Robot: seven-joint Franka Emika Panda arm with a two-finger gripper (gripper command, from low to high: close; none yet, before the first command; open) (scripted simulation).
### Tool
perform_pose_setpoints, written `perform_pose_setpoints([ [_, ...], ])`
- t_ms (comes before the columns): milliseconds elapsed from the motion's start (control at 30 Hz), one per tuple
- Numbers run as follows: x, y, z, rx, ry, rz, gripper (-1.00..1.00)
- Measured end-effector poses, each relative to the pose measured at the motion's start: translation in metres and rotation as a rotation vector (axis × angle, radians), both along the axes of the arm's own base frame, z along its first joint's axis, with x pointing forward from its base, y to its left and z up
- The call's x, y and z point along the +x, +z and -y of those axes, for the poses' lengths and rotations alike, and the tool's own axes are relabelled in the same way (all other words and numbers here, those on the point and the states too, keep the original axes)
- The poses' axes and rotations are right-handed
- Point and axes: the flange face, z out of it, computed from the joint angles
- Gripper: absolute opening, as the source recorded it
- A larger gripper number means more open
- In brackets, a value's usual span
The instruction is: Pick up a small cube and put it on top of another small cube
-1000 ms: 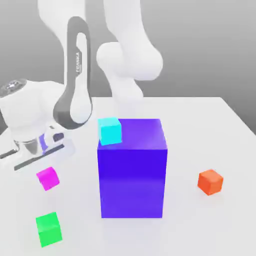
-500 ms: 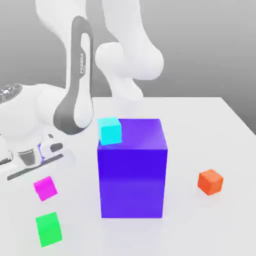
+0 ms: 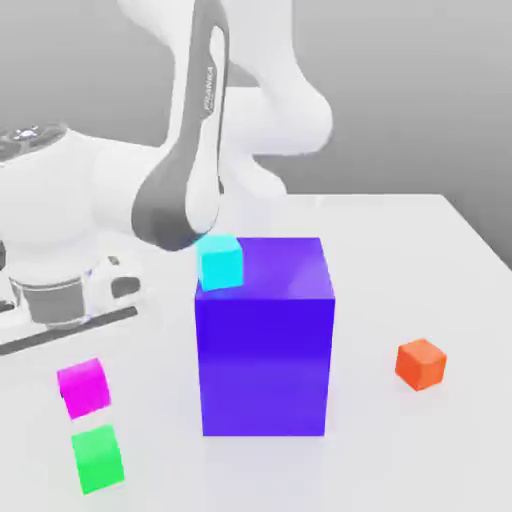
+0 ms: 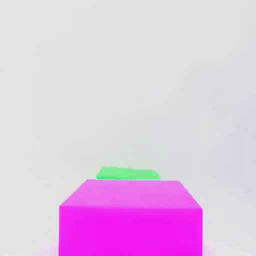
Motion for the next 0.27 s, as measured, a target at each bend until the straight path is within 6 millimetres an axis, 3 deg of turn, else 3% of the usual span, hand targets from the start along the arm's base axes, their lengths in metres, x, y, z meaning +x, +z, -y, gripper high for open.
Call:
perform_pose_setpoints([
  [133, 0.001, -0.035, -0.001, 0.000, 0.000, 0.002, -1.00],
  [167, 0.000, -0.044, -0.001, 0.001, -0.001, 0.001, 1.00],
  [267, 0.000, -0.044, -0.001, 0.001, -0.001, 0.001, 1.00],
])
